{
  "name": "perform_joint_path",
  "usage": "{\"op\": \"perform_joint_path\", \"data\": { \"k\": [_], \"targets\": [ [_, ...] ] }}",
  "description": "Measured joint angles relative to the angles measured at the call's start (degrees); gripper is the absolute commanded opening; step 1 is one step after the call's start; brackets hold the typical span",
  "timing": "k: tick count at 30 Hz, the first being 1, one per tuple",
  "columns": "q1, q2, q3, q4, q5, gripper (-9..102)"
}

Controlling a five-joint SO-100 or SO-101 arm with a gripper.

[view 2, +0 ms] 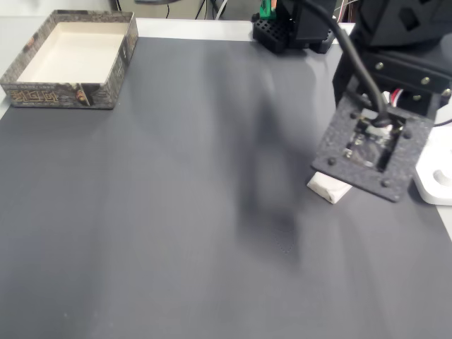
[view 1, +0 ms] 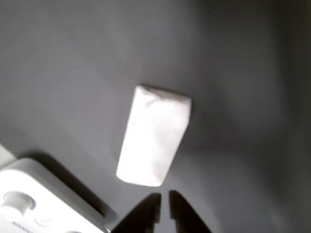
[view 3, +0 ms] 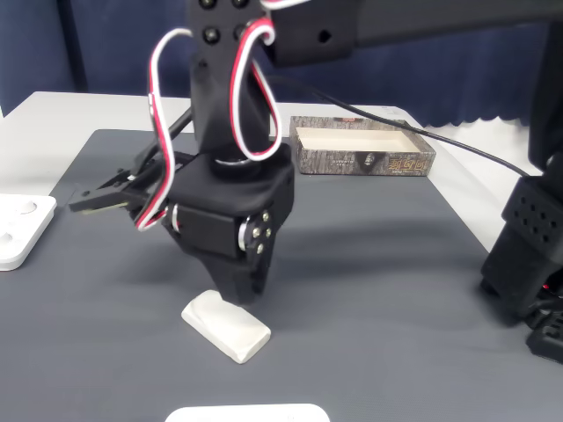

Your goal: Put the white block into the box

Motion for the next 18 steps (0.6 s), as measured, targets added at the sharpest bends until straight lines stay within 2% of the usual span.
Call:
{"op": "perform_joint_path", "data": {
  "k": [10,18],
  "targets": [
    [0.18,6.06,7.91,-7.29,-3.60,-2],
    [1.05,7.73,11.16,-13.01,-2.46,-2]
  ]
}}
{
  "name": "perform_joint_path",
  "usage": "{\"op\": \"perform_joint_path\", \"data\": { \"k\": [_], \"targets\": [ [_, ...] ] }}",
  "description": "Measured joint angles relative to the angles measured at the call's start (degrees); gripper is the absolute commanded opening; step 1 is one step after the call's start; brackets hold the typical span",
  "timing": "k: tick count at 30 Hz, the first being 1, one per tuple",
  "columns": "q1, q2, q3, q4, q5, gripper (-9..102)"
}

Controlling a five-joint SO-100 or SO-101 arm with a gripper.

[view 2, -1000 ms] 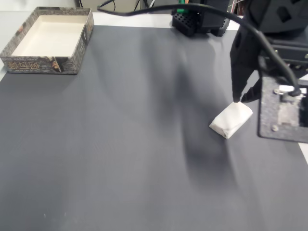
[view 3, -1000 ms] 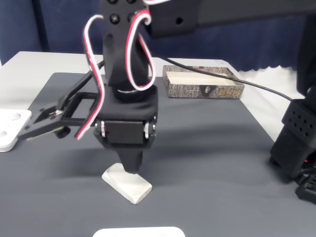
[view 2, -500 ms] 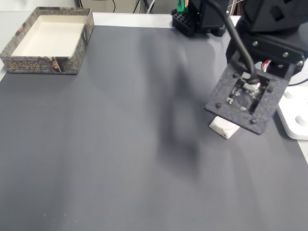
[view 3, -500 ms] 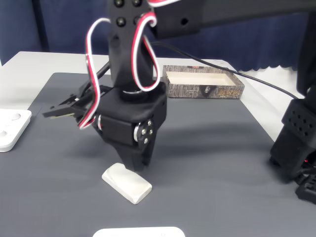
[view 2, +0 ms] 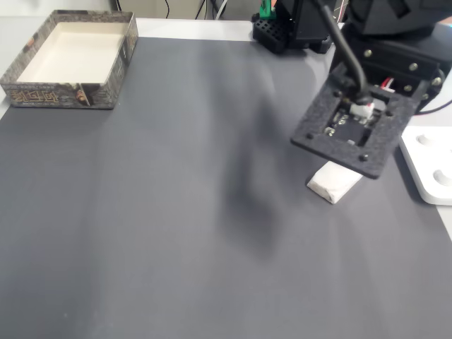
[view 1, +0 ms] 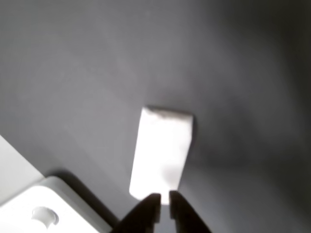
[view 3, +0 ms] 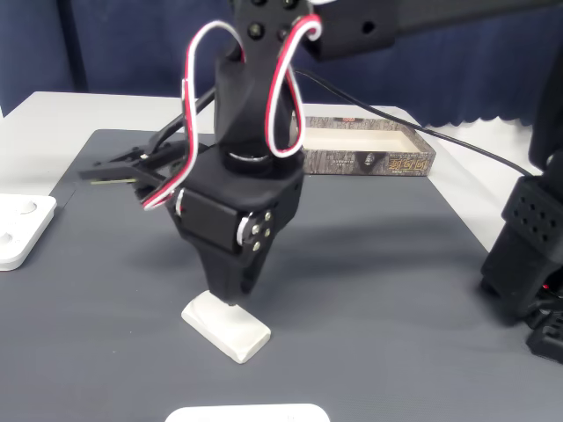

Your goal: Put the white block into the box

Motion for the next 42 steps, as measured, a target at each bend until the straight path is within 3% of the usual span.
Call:
{"op": "perform_joint_path", "data": {
  "k": [14,42],
  "targets": [
    [0.88,0.79,2.37,-2.37,2.11,-2],
    [1.41,2.72,5.01,-3.43,-6.06,-2]
  ]
}}
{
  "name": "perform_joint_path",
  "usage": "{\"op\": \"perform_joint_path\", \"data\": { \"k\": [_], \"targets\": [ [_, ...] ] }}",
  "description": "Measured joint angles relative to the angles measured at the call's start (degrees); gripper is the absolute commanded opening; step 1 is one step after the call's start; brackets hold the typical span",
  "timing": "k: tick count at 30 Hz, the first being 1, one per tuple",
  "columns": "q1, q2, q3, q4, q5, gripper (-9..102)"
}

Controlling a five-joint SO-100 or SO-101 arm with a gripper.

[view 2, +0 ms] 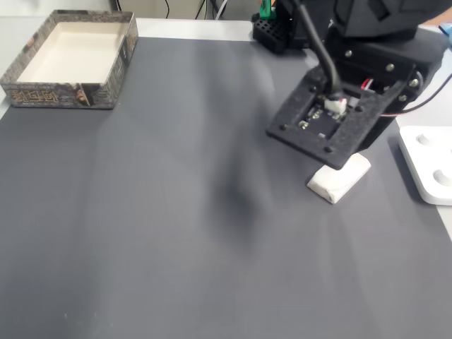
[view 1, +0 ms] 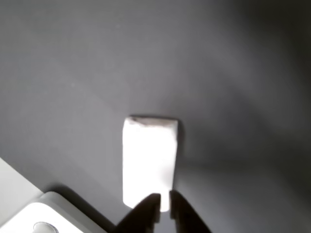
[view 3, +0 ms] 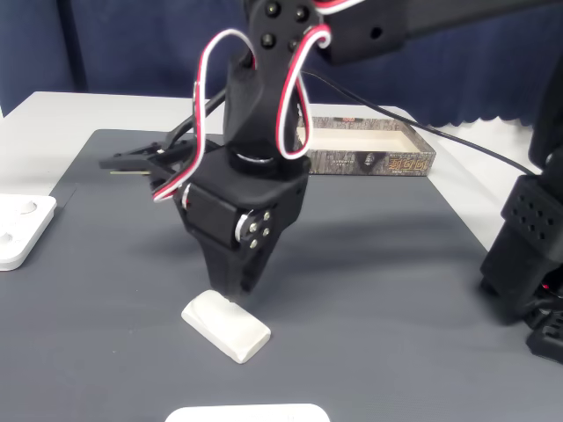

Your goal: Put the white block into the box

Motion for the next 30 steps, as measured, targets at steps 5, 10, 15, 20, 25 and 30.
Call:
{"op": "perform_joint_path", "data": {
  "k": [5,10,15,20,25,30],
  "targets": [
    [0.00,0.18,0.53,0.09,-2.55,-2],
    [0.18,0.26,0.53,0.09,-4.83,6],
    [1.58,2.29,1.41,0.18,-5.01,22],
    [2.02,2.46,1.93,1.23,-4.83,28],
    [2.20,2.46,1.93,1.85,-2.64,35],
    [2.46,2.46,1.93,2.20,-0.97,35]
  ]
}}
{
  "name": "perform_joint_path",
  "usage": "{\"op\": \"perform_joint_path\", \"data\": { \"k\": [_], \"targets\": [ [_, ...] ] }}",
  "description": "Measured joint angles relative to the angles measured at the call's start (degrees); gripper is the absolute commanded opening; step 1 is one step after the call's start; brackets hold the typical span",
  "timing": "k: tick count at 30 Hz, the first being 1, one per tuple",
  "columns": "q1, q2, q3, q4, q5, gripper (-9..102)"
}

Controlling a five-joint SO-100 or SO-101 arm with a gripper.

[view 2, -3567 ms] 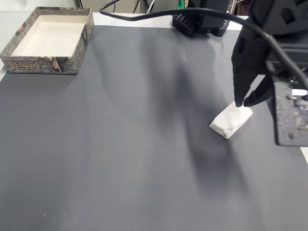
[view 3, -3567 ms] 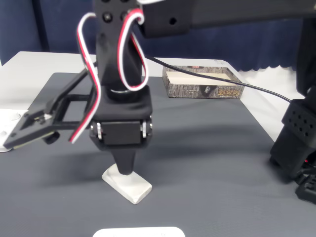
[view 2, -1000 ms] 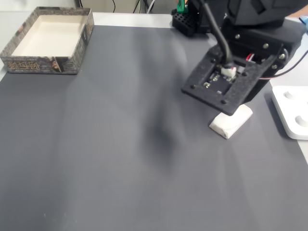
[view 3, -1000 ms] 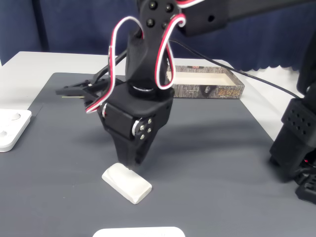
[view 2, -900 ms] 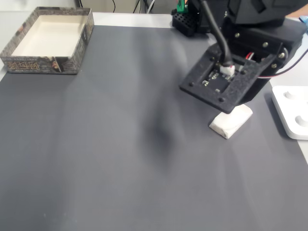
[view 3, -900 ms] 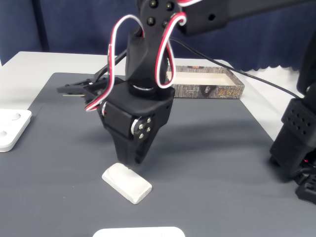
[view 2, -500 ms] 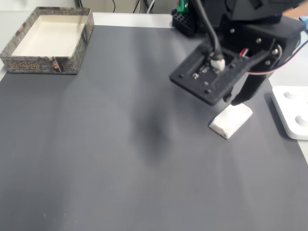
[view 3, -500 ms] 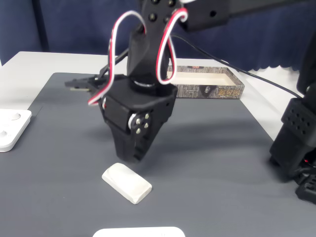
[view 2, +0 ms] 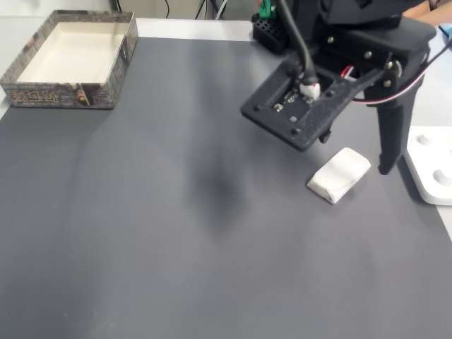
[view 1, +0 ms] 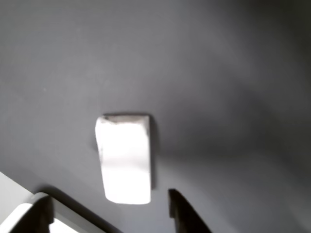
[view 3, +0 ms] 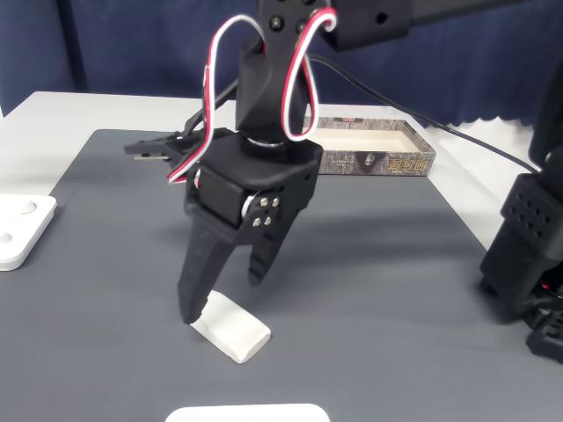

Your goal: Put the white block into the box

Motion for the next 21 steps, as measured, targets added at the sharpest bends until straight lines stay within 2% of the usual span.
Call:
{"op": "perform_joint_path", "data": {
  "k": [21],
  "targets": [
    [0.18,-5.19,-2.81,0.44,3.52,33]
  ]
}}
